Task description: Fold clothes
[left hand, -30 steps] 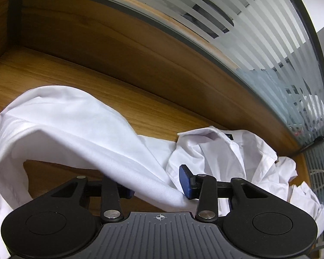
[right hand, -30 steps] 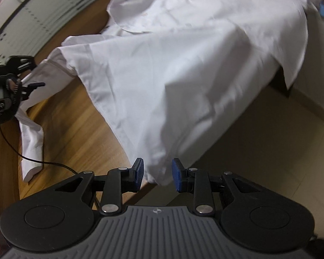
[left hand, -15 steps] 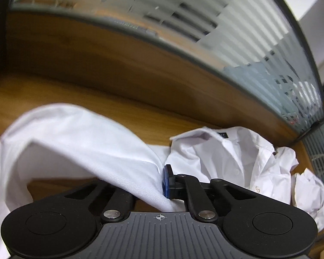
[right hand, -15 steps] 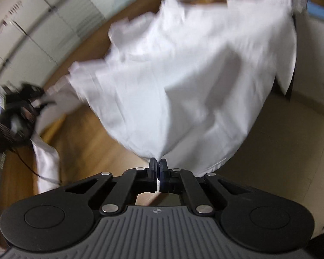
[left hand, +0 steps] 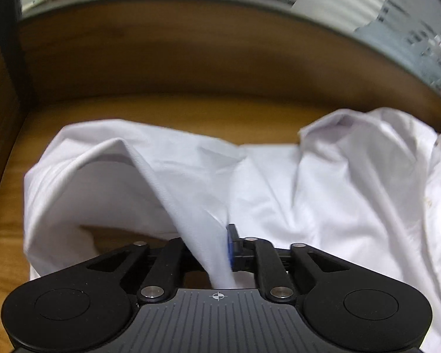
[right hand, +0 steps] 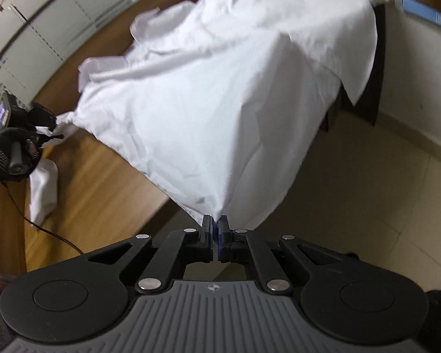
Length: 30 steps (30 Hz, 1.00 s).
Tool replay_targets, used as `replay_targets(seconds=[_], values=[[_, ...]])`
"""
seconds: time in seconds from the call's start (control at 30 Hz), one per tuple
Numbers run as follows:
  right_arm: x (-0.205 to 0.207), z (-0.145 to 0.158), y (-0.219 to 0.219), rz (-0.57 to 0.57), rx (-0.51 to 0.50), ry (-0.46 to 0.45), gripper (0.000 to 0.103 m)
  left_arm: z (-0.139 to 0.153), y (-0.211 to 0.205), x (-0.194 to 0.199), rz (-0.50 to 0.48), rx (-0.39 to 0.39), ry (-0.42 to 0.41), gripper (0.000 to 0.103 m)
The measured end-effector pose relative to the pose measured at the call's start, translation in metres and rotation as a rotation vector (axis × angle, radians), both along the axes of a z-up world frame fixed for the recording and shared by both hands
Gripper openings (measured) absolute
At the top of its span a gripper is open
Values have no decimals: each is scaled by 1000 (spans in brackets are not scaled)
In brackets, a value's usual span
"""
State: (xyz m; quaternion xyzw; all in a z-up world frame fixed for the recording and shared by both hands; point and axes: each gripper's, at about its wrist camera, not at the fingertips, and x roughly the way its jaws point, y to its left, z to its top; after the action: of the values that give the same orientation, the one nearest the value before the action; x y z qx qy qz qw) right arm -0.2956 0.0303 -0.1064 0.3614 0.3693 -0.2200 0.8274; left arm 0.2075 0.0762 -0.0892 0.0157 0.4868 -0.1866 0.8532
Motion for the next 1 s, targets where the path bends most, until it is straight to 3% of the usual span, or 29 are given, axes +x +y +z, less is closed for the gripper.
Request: replay_targets(seconds=[0.03, 0.07, 0.17, 0.33, 0.53, 0.77, 0.87, 0.93, 1.0], values=[[2, -4, -1, 3, 9, 11, 10, 0, 0, -4, 12, 7, 0, 39], [1, -3, -4, 5, 11, 11, 10, 1, 0, -9, 26, 7, 0, 45], [-6, 8, -14, 1, -2, -3, 13, 7, -5, -36, 72, 21, -46, 51], [-21, 35, -40, -59, -43, -41, 16, 24, -18, -74, 107, 39, -113, 52], [-27, 50, -86, -148, -81, -69, 16, 60, -28, -84, 142, -45, -185, 54], [-1, 47, -138, -192, -80, -87, 17, 92, -30, -71, 202, -148, -183, 56], [16, 43, -162, -215, -48, -110, 24, 101, -30, -66, 245, -174, -175, 58], [28, 38, -179, -234, -22, -128, 36, 104, -32, -63, 250, -180, -168, 59], [41, 28, -196, -251, 11, -124, 41, 104, -39, -60, 243, -182, -158, 59]])
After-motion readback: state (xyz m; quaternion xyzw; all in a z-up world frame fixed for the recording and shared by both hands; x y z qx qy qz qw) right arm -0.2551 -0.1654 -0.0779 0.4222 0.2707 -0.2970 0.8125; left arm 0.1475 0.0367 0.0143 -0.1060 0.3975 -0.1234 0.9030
